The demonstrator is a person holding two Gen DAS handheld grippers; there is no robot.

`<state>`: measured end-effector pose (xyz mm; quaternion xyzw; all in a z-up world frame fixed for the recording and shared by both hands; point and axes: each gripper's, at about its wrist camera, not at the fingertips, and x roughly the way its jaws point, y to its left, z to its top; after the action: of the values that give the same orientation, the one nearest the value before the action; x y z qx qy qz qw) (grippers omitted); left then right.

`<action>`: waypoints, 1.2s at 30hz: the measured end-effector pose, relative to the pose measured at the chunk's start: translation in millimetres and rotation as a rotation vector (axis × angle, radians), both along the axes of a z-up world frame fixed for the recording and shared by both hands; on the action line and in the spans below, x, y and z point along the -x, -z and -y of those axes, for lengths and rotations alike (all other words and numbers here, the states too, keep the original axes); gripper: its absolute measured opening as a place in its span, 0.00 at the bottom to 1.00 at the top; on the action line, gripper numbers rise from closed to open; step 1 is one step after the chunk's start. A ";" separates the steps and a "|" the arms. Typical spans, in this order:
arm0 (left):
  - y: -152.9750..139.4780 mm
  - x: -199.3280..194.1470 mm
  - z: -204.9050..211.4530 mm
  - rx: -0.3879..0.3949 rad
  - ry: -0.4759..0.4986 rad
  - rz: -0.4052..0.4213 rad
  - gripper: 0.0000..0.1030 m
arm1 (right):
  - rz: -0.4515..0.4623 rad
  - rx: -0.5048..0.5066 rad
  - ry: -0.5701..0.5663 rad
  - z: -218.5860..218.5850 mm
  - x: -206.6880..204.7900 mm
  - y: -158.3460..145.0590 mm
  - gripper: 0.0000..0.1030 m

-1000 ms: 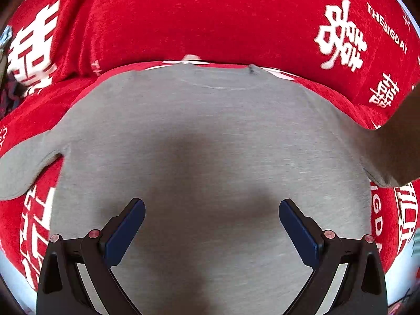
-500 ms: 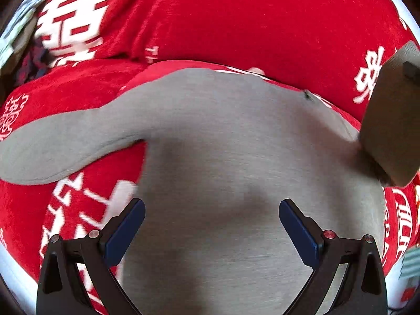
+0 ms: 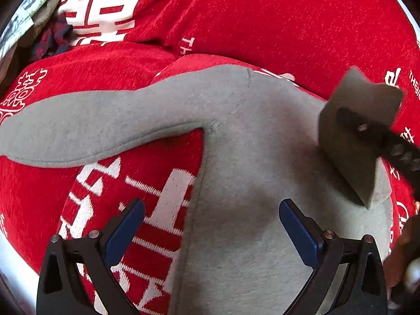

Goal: Fold small clothes
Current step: 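Lift the sleeve with the right tool and lay it across the sweater body, then open the right tool and withdraw it from the folded sleeve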

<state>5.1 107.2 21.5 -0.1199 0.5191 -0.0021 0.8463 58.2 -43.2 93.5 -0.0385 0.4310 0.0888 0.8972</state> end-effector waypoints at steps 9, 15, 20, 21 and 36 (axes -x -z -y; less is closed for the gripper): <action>5.2 8.3 -20.1 0.021 -0.057 -0.018 0.99 | -0.076 0.003 -0.052 -26.9 -3.9 38.3 0.10; -3.5 14.2 -25.3 0.034 -0.098 0.007 0.99 | -0.158 -0.200 -0.122 -20.8 -3.9 37.9 0.38; -6.7 10.9 -12.4 0.033 -0.073 0.000 0.99 | -0.100 -0.250 -0.120 3.0 4.6 15.3 0.47; -8.2 9.4 -6.6 0.033 -0.061 0.001 0.99 | -0.082 -0.242 -0.101 14.1 5.8 10.6 0.50; 2.3 -16.8 137.0 -0.120 0.278 -0.017 0.99 | -0.137 -0.209 0.304 221.4 12.7 51.0 0.53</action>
<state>21.9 -29.9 19.2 0.0038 0.5370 -0.0873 0.8390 45.5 -264.7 42.5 0.1266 0.4805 -0.0012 0.8678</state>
